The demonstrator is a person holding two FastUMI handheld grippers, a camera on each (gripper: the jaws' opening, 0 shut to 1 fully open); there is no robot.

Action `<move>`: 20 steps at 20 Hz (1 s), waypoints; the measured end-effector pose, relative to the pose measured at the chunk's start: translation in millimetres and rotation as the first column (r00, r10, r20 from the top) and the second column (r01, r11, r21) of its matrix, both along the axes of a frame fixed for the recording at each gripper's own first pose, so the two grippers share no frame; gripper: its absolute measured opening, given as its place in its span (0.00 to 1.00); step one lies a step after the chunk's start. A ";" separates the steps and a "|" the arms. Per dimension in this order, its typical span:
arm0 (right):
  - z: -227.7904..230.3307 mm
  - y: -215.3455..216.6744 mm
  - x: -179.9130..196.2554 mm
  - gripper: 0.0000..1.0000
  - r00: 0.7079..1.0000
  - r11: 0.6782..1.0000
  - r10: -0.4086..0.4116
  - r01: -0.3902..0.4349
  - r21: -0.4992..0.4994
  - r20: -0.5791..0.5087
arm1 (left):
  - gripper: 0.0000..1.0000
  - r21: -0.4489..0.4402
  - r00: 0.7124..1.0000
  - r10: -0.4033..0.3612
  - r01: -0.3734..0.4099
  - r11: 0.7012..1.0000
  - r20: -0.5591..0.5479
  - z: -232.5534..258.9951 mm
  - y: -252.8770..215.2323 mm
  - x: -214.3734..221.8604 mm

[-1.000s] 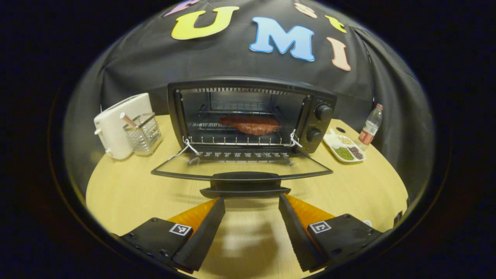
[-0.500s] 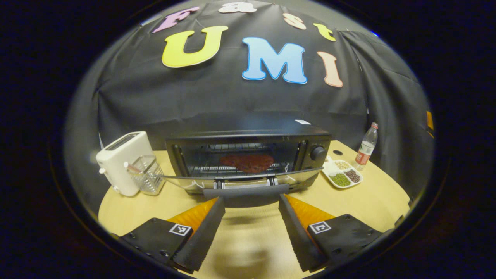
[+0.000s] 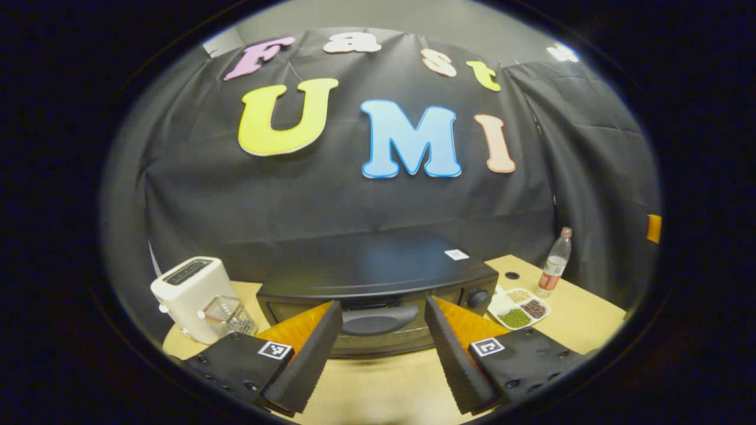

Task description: Open the electric oven with the left hand, put the food in, and close the electric oven.

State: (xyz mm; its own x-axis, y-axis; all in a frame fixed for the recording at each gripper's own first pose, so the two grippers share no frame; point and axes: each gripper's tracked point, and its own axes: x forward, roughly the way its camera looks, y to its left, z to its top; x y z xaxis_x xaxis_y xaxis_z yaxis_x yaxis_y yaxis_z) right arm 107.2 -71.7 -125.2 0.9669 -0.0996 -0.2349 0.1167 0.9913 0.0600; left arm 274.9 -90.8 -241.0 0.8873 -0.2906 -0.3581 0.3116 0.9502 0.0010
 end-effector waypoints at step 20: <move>66.7 -24.1 -91.5 0.98 0.974 0.984 0.174 -0.167 -0.054 0.148 | 0.97 -0.036 0.934 0.262 -0.261 0.965 0.244 194.8 21.0 -244.1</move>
State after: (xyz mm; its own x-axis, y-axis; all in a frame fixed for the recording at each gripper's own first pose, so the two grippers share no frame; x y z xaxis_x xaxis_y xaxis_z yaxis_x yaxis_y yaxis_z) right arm 15.7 -95.8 -58.5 0.9945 0.0635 -0.0831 -0.0618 0.9978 0.0232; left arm 30.8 -69.8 -46.3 0.9921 -0.0372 -0.1198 0.0426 0.9982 0.0429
